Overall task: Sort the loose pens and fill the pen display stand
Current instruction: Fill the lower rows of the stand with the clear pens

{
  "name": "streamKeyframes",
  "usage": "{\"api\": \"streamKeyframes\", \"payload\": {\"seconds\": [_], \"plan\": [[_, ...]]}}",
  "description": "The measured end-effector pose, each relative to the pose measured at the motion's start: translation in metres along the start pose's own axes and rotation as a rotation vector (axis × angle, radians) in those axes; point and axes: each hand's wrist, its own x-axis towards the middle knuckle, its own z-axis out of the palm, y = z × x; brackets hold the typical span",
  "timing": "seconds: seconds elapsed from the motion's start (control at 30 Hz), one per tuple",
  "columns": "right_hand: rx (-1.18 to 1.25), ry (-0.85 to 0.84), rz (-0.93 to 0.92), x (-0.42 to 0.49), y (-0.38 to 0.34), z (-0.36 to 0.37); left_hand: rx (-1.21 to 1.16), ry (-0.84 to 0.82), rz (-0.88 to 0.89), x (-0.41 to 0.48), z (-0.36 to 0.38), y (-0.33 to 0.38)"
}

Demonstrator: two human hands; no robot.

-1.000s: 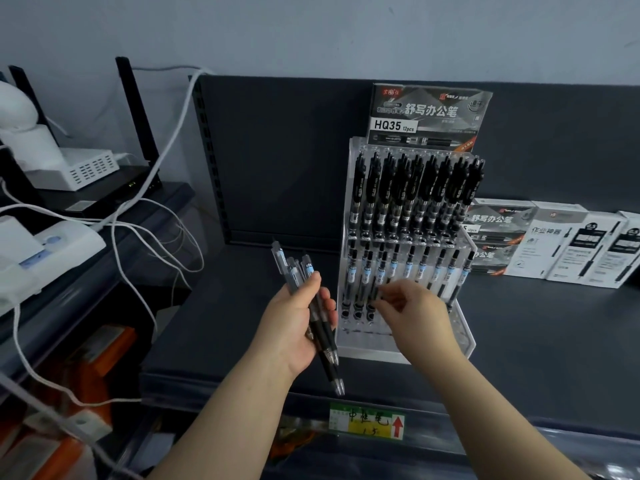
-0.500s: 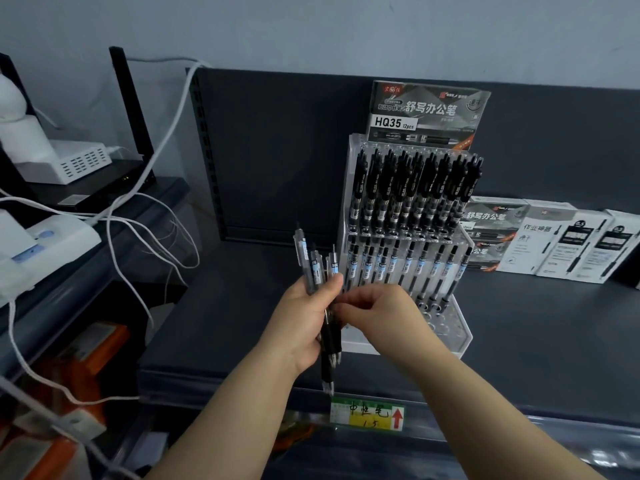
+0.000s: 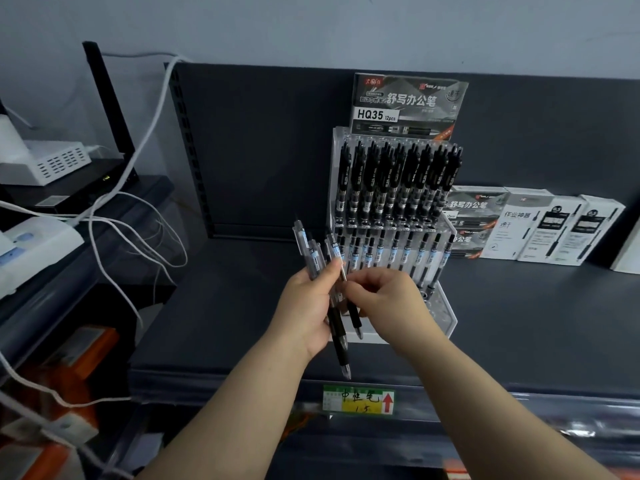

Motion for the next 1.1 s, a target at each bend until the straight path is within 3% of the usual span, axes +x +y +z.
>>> {"api": "streamKeyframes", "payload": {"seconds": [0.17,0.27,0.4,0.73,1.1], "plan": [[0.109,0.027,-0.021,0.001,0.002,-0.006,-0.033,0.042,0.006,0.007,-0.003,-0.004],[0.126,0.198,-0.026,0.003,0.002,-0.017,-0.084,0.107,0.015,0.011,-0.006,-0.003],[-0.044,0.401,-0.038,0.015,0.014,-0.031,-0.107,0.159,0.028,0.017,-0.009,0.000],[-0.520,0.229,-0.051,0.022,0.031,-0.018,-0.111,0.166,0.075,0.020,-0.006,0.000],[-0.571,0.215,-0.058,0.027,0.034,-0.018,-0.071,0.158,0.111,0.020,-0.003,0.000]]}}
